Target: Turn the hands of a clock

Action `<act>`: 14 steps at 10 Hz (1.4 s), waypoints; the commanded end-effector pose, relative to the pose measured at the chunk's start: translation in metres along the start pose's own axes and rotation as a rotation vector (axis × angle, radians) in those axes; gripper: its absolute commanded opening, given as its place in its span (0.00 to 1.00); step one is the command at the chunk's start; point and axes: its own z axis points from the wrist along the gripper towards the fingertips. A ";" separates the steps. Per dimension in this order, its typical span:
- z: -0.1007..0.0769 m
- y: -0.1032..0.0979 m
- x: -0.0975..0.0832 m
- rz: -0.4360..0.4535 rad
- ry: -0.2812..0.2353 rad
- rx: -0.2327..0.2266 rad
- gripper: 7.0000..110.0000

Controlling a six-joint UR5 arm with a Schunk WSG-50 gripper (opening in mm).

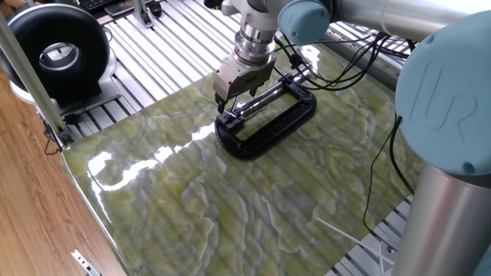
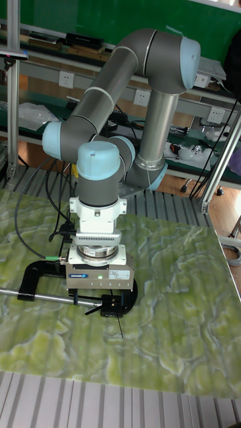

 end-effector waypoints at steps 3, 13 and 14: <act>0.000 0.003 0.002 0.012 0.007 -0.021 0.36; 0.000 0.005 0.008 0.016 0.020 -0.034 0.36; 0.000 0.005 0.008 0.016 0.020 -0.035 0.36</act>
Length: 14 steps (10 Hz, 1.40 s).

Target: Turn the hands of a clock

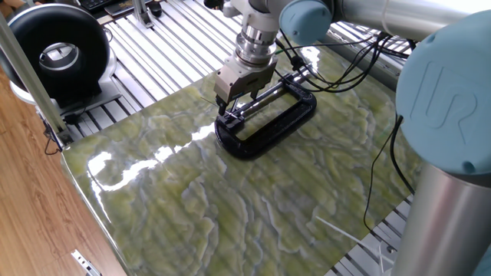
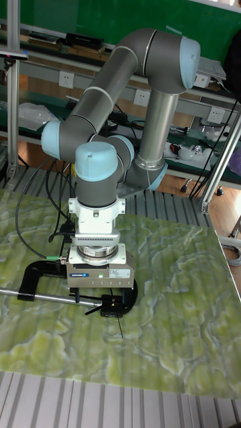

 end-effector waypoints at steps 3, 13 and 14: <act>-0.001 0.003 0.002 0.012 0.002 -0.022 0.36; -0.003 0.009 0.010 0.021 0.023 -0.062 0.36; -0.003 0.009 0.011 0.019 0.022 -0.063 0.36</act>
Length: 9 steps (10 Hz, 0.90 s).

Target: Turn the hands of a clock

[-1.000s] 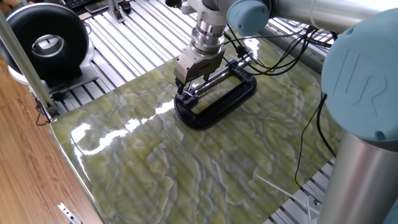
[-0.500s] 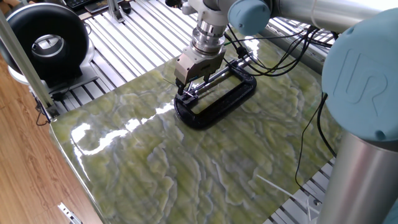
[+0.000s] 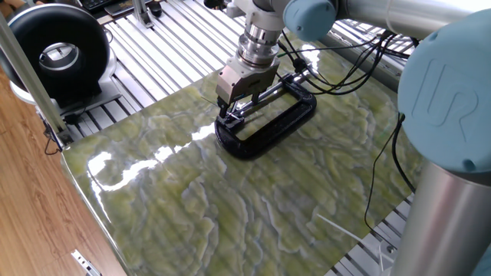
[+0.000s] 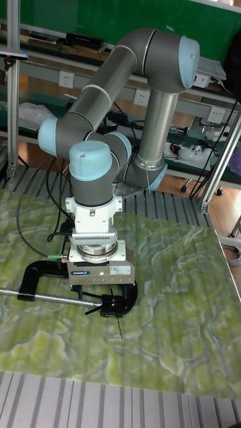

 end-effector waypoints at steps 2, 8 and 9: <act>-0.002 0.002 0.000 0.007 -0.005 -0.018 0.36; -0.004 0.003 0.028 -0.051 0.103 -0.023 0.36; -0.006 -0.002 0.034 -0.075 0.129 -0.008 0.36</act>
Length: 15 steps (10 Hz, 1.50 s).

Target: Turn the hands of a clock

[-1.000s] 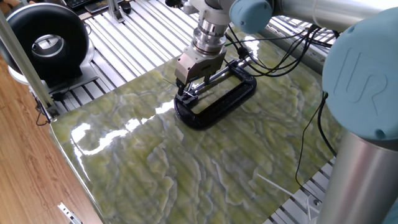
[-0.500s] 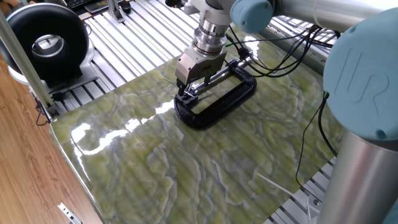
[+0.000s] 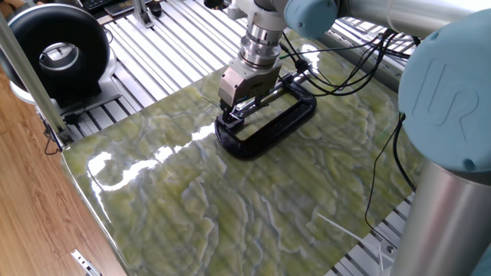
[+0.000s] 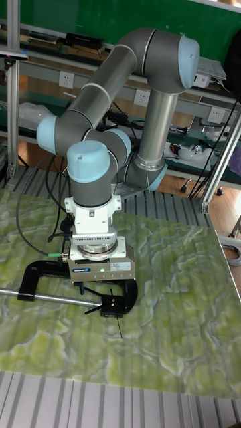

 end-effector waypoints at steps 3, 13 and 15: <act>-0.005 -0.003 0.023 -0.064 0.092 0.008 0.36; -0.003 0.015 0.040 -0.105 0.161 -0.009 0.15; 0.000 0.015 0.042 -0.125 0.166 0.002 0.15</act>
